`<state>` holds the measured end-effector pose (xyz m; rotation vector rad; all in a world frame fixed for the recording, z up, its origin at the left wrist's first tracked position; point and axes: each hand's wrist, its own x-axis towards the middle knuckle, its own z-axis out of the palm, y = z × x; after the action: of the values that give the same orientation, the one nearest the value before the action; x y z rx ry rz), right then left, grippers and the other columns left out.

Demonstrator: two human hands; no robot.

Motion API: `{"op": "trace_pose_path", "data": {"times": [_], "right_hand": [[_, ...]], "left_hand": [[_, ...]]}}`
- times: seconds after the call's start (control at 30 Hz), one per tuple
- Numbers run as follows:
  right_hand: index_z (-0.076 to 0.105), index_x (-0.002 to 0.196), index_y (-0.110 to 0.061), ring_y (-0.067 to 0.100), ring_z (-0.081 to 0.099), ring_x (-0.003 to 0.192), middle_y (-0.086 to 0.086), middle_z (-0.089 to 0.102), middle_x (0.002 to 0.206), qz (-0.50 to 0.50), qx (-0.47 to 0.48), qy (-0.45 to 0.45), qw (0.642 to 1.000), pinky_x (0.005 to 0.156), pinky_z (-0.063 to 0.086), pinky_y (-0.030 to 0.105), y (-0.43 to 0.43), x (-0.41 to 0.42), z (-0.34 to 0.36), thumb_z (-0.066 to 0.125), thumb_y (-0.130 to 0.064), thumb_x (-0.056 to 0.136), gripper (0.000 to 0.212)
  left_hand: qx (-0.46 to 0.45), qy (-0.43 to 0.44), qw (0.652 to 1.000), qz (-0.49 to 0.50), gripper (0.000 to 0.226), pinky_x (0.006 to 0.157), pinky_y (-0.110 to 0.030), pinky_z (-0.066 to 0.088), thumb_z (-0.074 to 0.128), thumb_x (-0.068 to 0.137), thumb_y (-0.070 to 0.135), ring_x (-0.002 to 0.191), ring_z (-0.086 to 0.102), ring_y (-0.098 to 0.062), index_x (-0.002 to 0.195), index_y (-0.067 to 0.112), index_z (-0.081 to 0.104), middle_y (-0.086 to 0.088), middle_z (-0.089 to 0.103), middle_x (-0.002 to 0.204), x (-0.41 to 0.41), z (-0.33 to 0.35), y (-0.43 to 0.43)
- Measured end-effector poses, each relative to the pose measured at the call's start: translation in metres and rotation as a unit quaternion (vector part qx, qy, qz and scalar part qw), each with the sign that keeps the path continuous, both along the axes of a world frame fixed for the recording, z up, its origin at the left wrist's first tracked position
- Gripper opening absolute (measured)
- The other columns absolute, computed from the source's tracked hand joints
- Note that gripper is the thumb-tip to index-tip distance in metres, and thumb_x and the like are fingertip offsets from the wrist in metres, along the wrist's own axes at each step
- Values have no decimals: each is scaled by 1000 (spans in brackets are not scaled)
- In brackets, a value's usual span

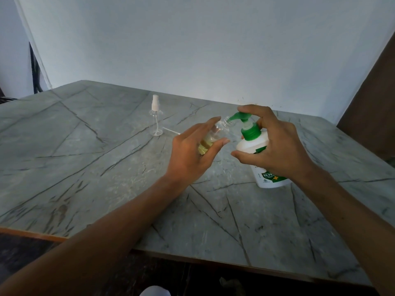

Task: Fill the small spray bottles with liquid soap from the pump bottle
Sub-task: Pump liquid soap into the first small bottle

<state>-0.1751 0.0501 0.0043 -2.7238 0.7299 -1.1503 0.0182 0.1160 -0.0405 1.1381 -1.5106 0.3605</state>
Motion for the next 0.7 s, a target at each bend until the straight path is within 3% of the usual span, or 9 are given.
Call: {"op": "trace_pose_path", "data": {"times": [0.13, 0.27, 0.33, 0.47, 0.6, 0.7], "right_hand": [[35, 127, -52, 8, 61, 82, -9, 64, 109, 11, 2, -17, 1000, 70, 47, 7, -1, 2, 1, 88, -44, 62, 85], [40, 121, -50, 12, 64, 85, -2, 67, 108, 16, 2, -40, 999, 71, 54, 26, 0, 1, 1, 89, -43, 61, 78], [40, 119, -51, 11, 63, 85, -2, 66, 107, 20, 7, -50, 999, 71, 53, 28, -1, 0, 1, 90, -42, 60, 78], [39, 122, -50, 11, 64, 87, -5, 66, 111, 13, 10, -36, 999, 72, 53, 23, -1, 0, 1, 90, -42, 61, 80], [35, 131, -48, 4, 61, 84, -17, 60, 109, -1, 5, -10, 1000, 71, 46, 4, 1, 0, 0, 88, -42, 63, 87], [35, 135, -46, 1, 59, 90, -24, 54, 109, -2, 3, -8, 1000, 73, 44, 2, 1, 0, 0, 87, -43, 64, 88]], "left_hand": [[-1, 0, 1000, 0, 48, 74, -3, 44, 69, 85, 37, 85, 61, -4, 122, 8, 63, -3, 71, 99, 0, -1, -1], [-8, -12, 1000, -13, 46, 75, -6, 46, 71, 84, 35, 84, 60, -1, 121, 7, 64, -2, 71, 97, 0, -4, -3], [-10, -16, 1000, -17, 45, 74, -11, 49, 72, 84, 34, 84, 62, -4, 120, 7, 65, -2, 71, 97, 0, -4, -4], [-6, -14, 1000, -13, 46, 73, -6, 46, 71, 84, 35, 84, 58, 0, 121, 8, 64, -2, 71, 97, 0, -4, -5], [-15, -9, 1000, -4, 46, 73, -5, 45, 72, 84, 33, 83, 62, -5, 121, 7, 64, -3, 71, 97, 0, -2, -4], [-16, -6, 1000, -1, 46, 75, -3, 44, 72, 84, 32, 84, 61, -5, 121, 6, 64, -4, 71, 98, -1, -2, -4]]}}
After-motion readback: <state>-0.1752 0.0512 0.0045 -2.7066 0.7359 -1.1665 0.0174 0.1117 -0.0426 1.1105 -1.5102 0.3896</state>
